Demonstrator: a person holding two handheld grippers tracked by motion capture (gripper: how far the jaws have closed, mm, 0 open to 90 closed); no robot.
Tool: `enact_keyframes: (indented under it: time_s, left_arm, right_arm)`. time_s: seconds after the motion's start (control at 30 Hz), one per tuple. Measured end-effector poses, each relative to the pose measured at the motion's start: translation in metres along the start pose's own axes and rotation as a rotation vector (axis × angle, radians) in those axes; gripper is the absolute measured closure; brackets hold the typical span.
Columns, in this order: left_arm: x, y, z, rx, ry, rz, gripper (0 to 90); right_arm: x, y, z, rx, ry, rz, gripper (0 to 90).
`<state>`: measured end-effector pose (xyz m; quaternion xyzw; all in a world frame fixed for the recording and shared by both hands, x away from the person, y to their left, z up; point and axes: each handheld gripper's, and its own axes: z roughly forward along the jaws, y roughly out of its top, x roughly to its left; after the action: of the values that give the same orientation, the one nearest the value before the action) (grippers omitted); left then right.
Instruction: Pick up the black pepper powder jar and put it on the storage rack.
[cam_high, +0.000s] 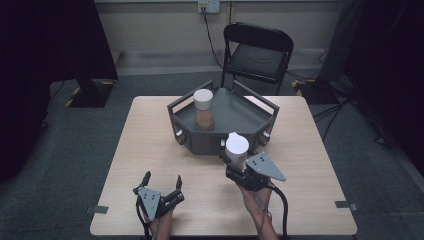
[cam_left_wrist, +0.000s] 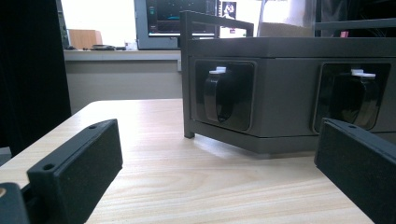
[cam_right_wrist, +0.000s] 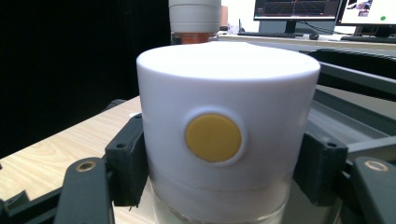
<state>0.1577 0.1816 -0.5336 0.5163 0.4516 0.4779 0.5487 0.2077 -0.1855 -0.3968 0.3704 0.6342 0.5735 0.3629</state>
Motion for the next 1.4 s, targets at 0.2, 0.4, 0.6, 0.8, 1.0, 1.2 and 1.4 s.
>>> enact_keyframes:
  time_s: [0.2, 0.4, 0.6, 0.8, 1.0, 1.2, 1.4]
  left_arm:
    - [0.0, 0.0, 0.0, 0.0, 0.0, 0.0, 0.1]
    - [0.0, 0.0, 0.0, 0.0, -0.001, 0.0, 0.1]
    - [0.0, 0.0, 0.0, 0.0, -0.003, 0.0, 0.1]
    - [0.001, 0.0, 0.0, 0.0, -0.004, 0.0, 0.1]
    - [0.0, 0.0, 0.0, 0.0, -0.003, 0.0, 0.1]
    - [0.0, 0.0, 0.0, 0.0, -0.003, -0.001, 0.1]
    - [-0.001, 0.0, 0.0, 0.0, 0.004, 0.0, 0.2]
  right_arm:
    - [-0.006, 0.009, 0.007, -0.011, -0.013, 0.007, 29.6]
    - [-0.014, 0.02, 0.012, -0.01, -0.009, 0.001, 29.6]
    - [-0.018, 0.029, 0.017, -0.021, -0.021, -0.019, 29.6]
    - [-0.022, 0.039, 0.028, -0.029, -0.017, -0.03, 29.6]
    - [-0.019, 0.047, 0.041, -0.041, -0.032, -0.051, 29.7]
    - [-0.019, 0.051, 0.054, -0.035, -0.038, -0.042, 29.6]
    - [-0.019, 0.054, 0.067, -0.03, -0.052, -0.034, 29.7]
